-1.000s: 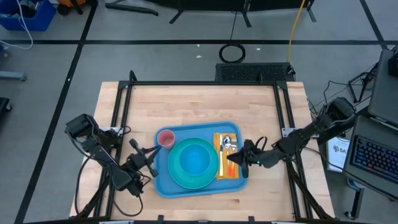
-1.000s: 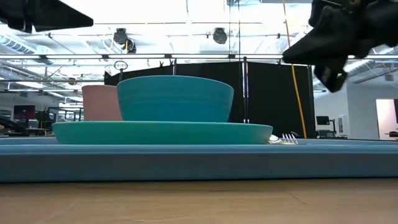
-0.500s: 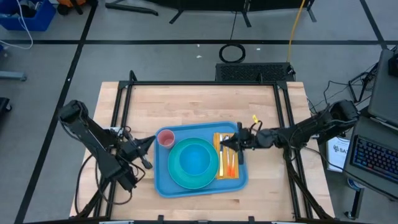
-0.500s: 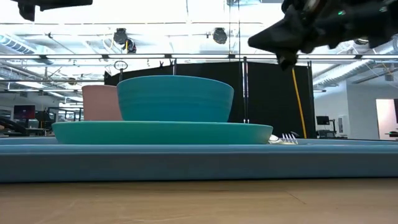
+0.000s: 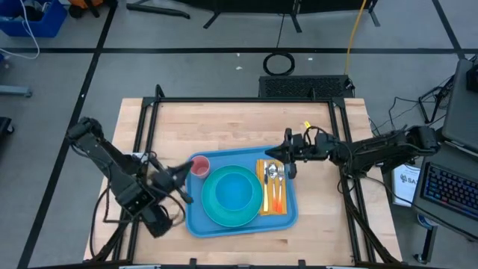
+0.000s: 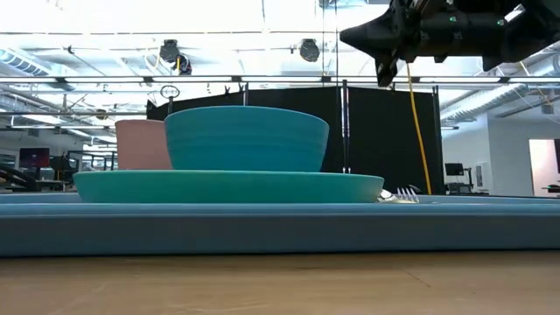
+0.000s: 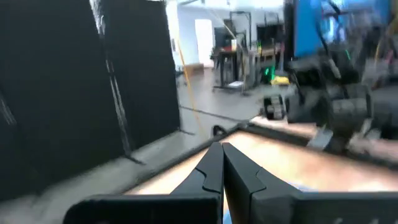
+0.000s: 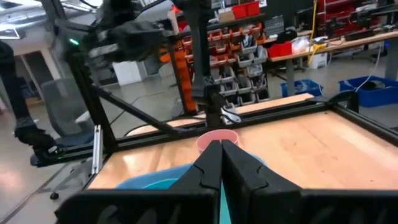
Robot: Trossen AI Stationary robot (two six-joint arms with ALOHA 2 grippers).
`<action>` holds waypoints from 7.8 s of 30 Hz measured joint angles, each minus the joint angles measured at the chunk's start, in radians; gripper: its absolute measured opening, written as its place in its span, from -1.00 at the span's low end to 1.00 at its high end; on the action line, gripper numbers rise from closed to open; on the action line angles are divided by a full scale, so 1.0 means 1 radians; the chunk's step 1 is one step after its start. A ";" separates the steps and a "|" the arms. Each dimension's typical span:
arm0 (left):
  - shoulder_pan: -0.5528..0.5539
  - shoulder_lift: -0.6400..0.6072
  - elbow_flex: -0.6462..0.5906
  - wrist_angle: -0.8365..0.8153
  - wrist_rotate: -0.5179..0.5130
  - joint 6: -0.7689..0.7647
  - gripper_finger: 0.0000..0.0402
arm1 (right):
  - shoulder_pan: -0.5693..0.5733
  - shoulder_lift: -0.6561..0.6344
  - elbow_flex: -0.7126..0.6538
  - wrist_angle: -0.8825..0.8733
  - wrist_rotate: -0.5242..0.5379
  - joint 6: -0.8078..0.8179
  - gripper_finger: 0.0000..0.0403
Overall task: Set up tray
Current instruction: Return to Home Position
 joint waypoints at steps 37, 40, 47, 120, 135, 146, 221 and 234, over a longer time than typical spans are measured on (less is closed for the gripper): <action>0.776 -0.801 -0.365 0.918 1.247 1.288 -0.99 | -0.212 -0.537 0.177 -0.675 -0.232 -0.081 -1.00; 0.776 -0.883 -0.446 0.927 1.245 1.274 -0.98 | -0.212 -0.596 0.177 -0.736 -0.233 -0.085 -1.00; 0.776 -1.065 -0.577 0.920 1.231 1.224 -0.97 | -0.212 -0.737 0.176 -0.935 -0.233 -0.077 -1.00; 0.776 -1.361 -0.731 0.508 1.107 1.266 -0.72 | -0.212 -1.125 -0.361 -0.853 0.056 -0.137 -1.00; 0.776 -1.361 -0.731 0.508 1.107 1.266 -0.78 | -0.212 -1.125 -0.361 -0.853 0.056 -0.137 -1.00; 0.776 -1.361 -0.731 0.508 1.107 1.267 -0.82 | -0.212 -1.125 -0.361 -0.853 0.056 -0.137 -1.00; 0.775 -1.360 -0.730 0.508 1.107 1.267 -0.82 | -0.212 -1.125 -0.361 -0.853 0.055 -0.137 -1.00; 0.776 -1.360 -0.730 0.508 1.107 1.267 -0.82 | -0.212 -1.125 -0.361 -0.853 0.056 -0.137 -1.00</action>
